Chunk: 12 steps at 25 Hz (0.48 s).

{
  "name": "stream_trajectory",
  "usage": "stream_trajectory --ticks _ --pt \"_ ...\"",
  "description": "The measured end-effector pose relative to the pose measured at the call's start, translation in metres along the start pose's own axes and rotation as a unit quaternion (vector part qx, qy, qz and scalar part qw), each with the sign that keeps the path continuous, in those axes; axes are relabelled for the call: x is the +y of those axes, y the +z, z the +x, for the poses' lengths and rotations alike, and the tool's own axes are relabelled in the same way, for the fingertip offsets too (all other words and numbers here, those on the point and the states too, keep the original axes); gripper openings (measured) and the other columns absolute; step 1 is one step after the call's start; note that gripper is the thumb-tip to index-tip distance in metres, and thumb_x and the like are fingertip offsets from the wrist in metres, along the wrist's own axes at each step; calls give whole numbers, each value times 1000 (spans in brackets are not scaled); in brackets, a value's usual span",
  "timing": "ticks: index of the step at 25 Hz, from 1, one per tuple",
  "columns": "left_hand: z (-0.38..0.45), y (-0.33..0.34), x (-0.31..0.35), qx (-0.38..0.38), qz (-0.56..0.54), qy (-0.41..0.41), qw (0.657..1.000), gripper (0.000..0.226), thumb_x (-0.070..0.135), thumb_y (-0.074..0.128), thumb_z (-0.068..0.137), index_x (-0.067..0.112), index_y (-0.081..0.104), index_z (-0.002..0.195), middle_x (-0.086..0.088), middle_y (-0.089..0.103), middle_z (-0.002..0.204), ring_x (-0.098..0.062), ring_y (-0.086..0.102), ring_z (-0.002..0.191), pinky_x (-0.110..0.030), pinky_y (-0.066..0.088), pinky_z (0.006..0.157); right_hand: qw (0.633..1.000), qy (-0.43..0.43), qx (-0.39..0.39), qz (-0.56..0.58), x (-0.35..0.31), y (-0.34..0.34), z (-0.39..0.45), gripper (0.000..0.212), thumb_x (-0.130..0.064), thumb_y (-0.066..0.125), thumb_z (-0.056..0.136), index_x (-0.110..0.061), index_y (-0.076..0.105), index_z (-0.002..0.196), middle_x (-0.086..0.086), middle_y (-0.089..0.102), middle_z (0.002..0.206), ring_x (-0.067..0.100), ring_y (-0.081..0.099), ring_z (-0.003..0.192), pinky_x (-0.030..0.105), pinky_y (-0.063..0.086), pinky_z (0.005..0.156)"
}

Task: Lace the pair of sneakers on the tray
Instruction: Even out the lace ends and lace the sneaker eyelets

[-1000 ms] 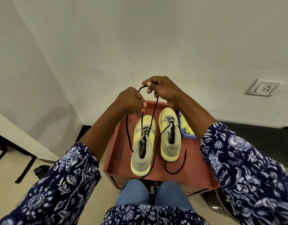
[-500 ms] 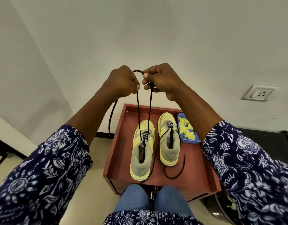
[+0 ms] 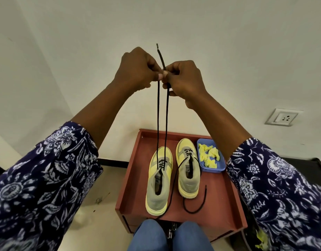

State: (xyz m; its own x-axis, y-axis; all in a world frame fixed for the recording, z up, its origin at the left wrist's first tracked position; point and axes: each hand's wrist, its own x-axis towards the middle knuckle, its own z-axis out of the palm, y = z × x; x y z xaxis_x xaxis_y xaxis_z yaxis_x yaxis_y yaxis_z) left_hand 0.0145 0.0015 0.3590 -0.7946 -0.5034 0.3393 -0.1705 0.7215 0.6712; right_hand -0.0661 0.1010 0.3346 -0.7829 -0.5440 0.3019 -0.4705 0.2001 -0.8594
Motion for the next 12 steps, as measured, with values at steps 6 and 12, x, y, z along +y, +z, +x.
stream_trajectory --ticks 6,12 --pt "9 -9 15 64 -40 27 997 19 11 72 76 7 68 94 0 61 75 -10 57 64 -27 52 66 999 -28 40 -2 -22 -8 4 11 -12 57 88 -6 65 85 14 69 85 29 68 80 42 57 64" --pt "15 -3 20 116 -254 -92 956 36 5 72 75 11 48 101 -7 62 86 -15 61 72 -28 54 67 997 -7 68 31 -37 -13 12 13 -13 56 88 -3 64 86 16 69 92 27 66 78 41 57 62"
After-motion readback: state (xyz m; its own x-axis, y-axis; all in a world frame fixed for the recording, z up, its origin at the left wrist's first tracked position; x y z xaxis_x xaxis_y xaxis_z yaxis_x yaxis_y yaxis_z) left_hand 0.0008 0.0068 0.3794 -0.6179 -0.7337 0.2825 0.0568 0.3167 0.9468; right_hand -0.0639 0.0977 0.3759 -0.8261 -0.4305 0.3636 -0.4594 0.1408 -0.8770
